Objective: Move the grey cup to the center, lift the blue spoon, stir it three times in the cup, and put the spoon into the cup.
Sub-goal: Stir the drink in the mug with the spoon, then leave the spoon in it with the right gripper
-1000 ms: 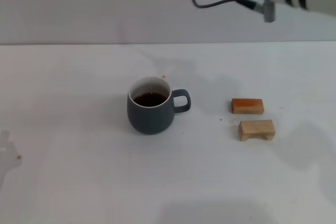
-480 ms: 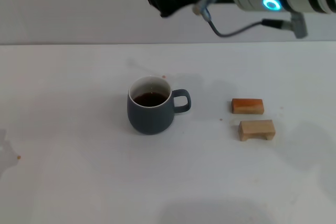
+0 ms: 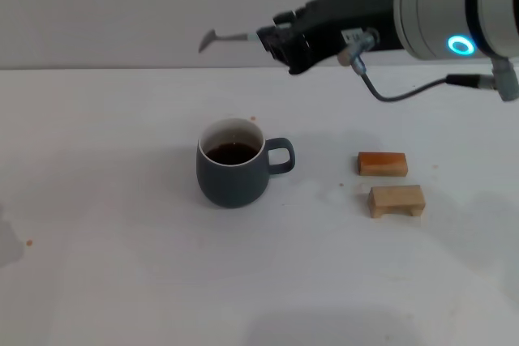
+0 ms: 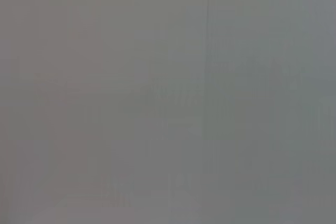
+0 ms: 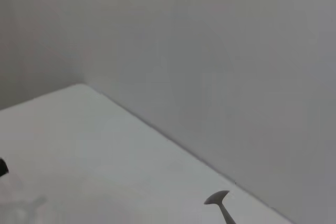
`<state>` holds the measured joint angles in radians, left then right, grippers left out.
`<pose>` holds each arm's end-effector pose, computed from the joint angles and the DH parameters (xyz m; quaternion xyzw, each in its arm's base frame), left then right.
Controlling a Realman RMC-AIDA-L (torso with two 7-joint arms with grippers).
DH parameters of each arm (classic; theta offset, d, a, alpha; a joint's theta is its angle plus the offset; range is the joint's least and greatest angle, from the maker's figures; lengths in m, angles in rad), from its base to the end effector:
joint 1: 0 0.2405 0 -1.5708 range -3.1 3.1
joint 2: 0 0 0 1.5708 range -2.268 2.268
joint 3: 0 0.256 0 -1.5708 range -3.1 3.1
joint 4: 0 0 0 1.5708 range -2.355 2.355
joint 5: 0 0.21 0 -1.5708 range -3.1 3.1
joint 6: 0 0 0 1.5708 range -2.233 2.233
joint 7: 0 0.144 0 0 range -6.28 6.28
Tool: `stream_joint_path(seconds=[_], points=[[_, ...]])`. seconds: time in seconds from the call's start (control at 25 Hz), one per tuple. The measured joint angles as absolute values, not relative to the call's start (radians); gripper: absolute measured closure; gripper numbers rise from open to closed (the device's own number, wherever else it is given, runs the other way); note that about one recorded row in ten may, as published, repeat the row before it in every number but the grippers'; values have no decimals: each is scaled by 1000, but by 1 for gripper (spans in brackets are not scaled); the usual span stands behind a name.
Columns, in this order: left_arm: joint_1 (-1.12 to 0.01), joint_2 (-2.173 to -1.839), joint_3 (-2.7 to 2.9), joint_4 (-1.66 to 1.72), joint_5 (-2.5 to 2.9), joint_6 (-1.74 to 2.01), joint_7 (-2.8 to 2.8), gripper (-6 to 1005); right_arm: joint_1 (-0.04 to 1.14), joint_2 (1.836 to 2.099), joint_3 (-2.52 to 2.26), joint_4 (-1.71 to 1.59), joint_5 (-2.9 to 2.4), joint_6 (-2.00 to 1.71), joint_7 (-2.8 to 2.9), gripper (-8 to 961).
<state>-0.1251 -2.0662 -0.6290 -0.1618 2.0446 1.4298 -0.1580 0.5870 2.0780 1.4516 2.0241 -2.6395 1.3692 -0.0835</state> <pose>-0.3890 0.2124 0.0094 -0.6198 -0.2650 -0.2903 0.6793 0.0075 0.3159 0.0261 -0.9274 0.1992 0.0628 0.3104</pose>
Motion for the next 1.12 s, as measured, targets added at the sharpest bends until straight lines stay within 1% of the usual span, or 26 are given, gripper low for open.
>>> stream_joint_path(seconds=[0.52,1.12], points=[[-120,-2066,-630,-166,2045,1429,-158,1001,455,2078,1420,2021,-2601,1385,-81,794],[-119,-2066,-630,-162,2045,1427,-158,1001,457,2077,1400,1913,-2601,1341,-88,795]])
